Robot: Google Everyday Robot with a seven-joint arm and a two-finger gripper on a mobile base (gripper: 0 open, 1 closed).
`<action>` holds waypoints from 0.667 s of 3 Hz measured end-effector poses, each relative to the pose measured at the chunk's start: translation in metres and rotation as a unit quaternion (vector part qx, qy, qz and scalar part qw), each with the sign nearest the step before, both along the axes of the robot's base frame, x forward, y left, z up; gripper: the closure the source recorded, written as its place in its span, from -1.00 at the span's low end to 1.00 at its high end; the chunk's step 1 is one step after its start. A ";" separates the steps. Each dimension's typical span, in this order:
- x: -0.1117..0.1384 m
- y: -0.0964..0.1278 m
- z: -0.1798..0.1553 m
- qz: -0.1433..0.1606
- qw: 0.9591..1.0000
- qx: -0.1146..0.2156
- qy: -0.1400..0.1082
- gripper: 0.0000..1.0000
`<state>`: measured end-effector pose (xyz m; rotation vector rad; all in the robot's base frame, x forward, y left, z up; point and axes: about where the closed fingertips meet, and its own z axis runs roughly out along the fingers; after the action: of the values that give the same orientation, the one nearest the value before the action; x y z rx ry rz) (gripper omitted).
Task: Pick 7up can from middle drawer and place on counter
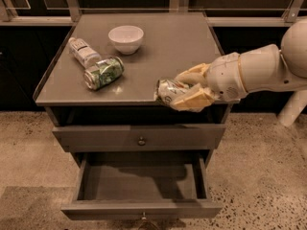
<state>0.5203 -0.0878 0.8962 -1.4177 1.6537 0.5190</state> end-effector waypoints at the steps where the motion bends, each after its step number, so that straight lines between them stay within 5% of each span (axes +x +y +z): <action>1: 0.002 -0.002 -0.001 -0.002 1.000 -0.006 0.003 1.00; 2: 0.026 -0.002 -0.001 0.014 1.000 -0.024 0.002 1.00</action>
Offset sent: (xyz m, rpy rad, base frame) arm 0.0753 0.0050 0.0223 -0.0927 -0.0447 0.0911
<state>0.5465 -0.0900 0.8956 -1.4780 1.6611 0.5016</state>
